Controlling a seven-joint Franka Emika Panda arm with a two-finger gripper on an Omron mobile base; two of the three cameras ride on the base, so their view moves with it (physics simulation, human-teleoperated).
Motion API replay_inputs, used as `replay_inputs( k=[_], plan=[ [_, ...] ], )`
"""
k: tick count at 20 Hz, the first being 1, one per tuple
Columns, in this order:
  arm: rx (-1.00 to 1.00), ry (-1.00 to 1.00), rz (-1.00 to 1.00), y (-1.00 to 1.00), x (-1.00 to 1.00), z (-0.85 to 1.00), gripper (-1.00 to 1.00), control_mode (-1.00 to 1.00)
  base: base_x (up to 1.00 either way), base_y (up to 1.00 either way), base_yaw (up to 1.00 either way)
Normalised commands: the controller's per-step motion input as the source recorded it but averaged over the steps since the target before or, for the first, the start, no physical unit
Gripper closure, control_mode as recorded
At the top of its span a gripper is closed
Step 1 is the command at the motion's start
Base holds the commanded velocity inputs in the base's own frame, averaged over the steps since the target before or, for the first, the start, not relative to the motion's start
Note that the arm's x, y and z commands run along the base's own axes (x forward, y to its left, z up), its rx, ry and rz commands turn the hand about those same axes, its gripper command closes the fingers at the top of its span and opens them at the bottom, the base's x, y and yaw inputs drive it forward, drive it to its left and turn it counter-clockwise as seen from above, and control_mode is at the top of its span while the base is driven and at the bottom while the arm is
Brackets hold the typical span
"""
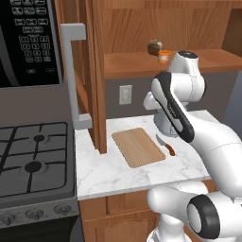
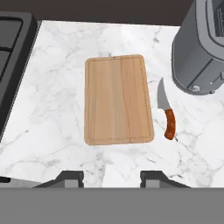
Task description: Pick the bread, place it on the cutting board, pick the jam, place it on the counter, and close the cabinet.
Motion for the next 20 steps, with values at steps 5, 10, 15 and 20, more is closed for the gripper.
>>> replay_inputs(
  k=[5,10,15,20],
  plan=[
    [0.0,-0.04,0.0,-0.07,0.0,0.09,-1.0,-1.0,0.0,0.0,0.0],
    [0.0,-0.19,0.01,-0.08,-0.09,0.22,-1.0,-1.0,0.0,0.0,0.0],
    [-0.01,-0.2,0.0,-0.05,-0.01,0.27,-1.0,-1.0,0.0,0.0,0.0],
    [-0.02,-0.18,0.0,-0.18,0.0,0.26,-1.0,-1.0,0.0,0.0,0.0]
  ],
)
